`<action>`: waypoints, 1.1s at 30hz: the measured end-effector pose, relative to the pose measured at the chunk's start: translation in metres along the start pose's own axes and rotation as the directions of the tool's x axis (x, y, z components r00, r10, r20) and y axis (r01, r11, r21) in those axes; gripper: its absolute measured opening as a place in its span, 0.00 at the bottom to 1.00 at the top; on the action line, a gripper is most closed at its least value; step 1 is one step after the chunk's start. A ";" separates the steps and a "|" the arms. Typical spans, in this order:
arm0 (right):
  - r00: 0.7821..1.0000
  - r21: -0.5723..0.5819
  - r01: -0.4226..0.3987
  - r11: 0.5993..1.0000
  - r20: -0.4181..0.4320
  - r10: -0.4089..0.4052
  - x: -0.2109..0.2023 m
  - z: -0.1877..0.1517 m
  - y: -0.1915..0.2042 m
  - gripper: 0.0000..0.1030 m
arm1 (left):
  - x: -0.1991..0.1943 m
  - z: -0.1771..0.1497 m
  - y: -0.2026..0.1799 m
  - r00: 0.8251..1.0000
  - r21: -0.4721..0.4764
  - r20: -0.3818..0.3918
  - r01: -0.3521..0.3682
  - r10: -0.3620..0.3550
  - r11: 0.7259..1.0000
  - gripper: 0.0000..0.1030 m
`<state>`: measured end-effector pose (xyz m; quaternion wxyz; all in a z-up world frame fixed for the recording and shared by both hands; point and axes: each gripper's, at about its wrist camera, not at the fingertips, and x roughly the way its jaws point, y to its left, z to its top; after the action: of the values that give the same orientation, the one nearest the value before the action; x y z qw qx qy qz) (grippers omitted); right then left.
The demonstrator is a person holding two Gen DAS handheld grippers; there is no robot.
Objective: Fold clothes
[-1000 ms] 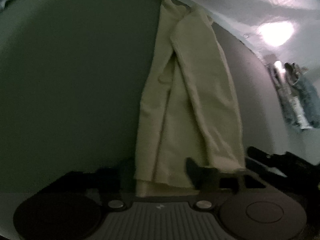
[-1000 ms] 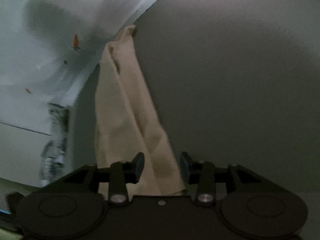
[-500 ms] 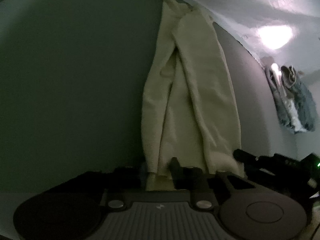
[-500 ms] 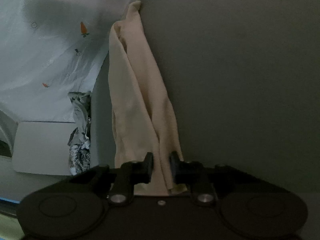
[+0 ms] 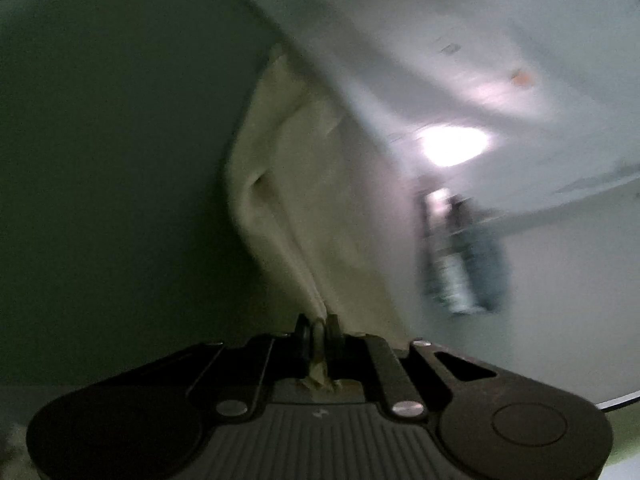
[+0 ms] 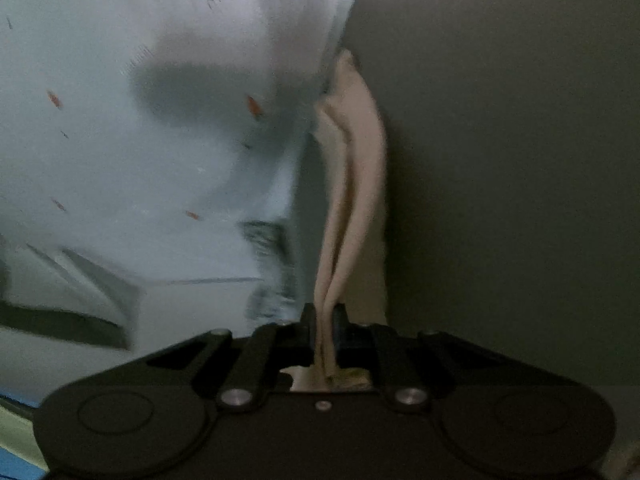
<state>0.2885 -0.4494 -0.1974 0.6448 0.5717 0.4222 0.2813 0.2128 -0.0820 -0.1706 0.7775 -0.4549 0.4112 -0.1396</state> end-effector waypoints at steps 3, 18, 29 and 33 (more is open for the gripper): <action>0.990 0.056 -0.130 0.990 0.065 0.127 -0.024 -0.013 0.009 0.08 | -0.018 0.000 -0.015 0.997 0.007 0.064 0.049 -0.050 0.999 0.07; 0.974 0.064 -0.184 0.981 0.145 0.173 0.035 0.050 0.023 0.08 | 0.018 0.074 -0.013 0.977 -0.041 0.205 0.063 -0.053 0.997 0.07; 0.977 0.060 -0.154 0.986 0.157 0.143 0.082 0.117 0.032 0.08 | 0.066 0.141 -0.020 0.970 -0.054 0.239 0.065 -0.051 0.996 0.07; 0.980 0.088 -0.145 0.985 0.152 0.131 0.110 0.148 0.026 0.08 | 0.093 0.176 -0.011 0.970 -0.091 0.242 0.046 -0.023 0.995 0.07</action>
<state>0.4733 -0.4250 -0.1980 0.6238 0.6499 0.3465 0.2615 0.4072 -0.0389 -0.1656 0.7963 -0.5124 0.3122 -0.0769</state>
